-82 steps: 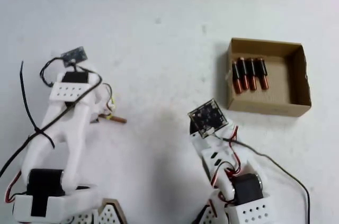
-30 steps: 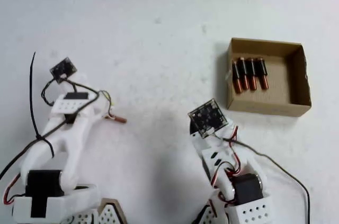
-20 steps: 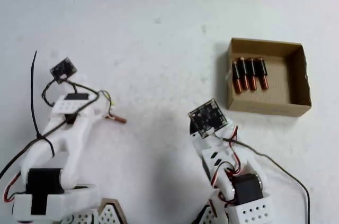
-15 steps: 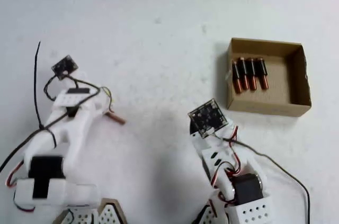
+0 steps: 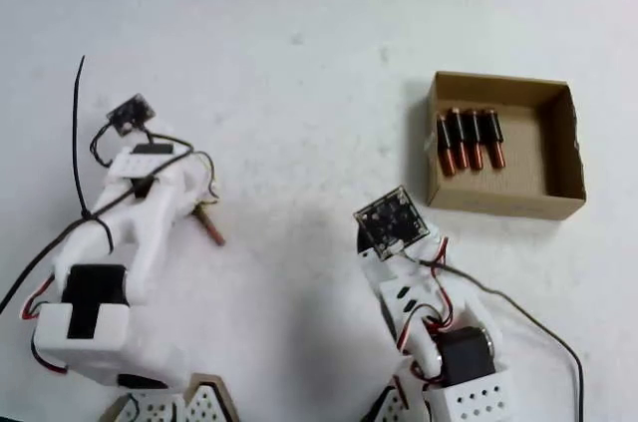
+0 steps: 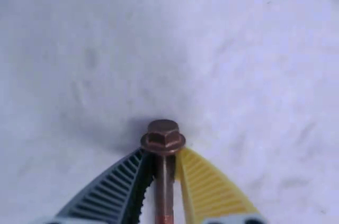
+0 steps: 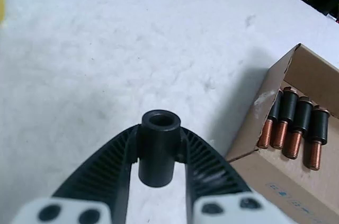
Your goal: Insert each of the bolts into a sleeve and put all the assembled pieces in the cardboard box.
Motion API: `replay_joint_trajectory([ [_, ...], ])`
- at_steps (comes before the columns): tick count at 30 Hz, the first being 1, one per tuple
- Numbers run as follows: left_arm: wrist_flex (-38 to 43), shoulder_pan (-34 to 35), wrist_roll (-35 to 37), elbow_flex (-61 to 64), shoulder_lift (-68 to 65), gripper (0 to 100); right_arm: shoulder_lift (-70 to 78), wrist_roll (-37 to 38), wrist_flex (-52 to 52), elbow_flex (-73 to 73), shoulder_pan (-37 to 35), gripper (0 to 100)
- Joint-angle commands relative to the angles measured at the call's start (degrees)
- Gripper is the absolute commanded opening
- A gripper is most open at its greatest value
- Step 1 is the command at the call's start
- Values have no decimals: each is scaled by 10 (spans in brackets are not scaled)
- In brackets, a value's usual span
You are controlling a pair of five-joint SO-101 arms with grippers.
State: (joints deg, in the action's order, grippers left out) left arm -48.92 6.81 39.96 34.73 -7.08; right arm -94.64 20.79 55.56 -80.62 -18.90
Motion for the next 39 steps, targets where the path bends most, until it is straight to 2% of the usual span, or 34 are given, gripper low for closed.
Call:
replay_joint_trajectory([
  [1,-6,-4,-46,-6,0,32,-8,-1,-15,3,4,17],
  [7,-33,-5,-132,-14,4,22,-8,-1,-15,3,4,17],
  [13,-149,-7,-284,-65,4,23,-8,-1,-15,3,4,17],
  [17,-194,-36,-373,-101,1,22,-8,-1,-15,3,3,17],
  [26,-196,-108,-384,-110,2,22,-8,-1,-15,3,-7,17],
  [35,-200,-111,-385,-140,6,20,-8,-1,-99,-43,-29,17],
  [39,-201,-111,-386,-157,7,20,-8,-1,-104,-61,-41,17],
])
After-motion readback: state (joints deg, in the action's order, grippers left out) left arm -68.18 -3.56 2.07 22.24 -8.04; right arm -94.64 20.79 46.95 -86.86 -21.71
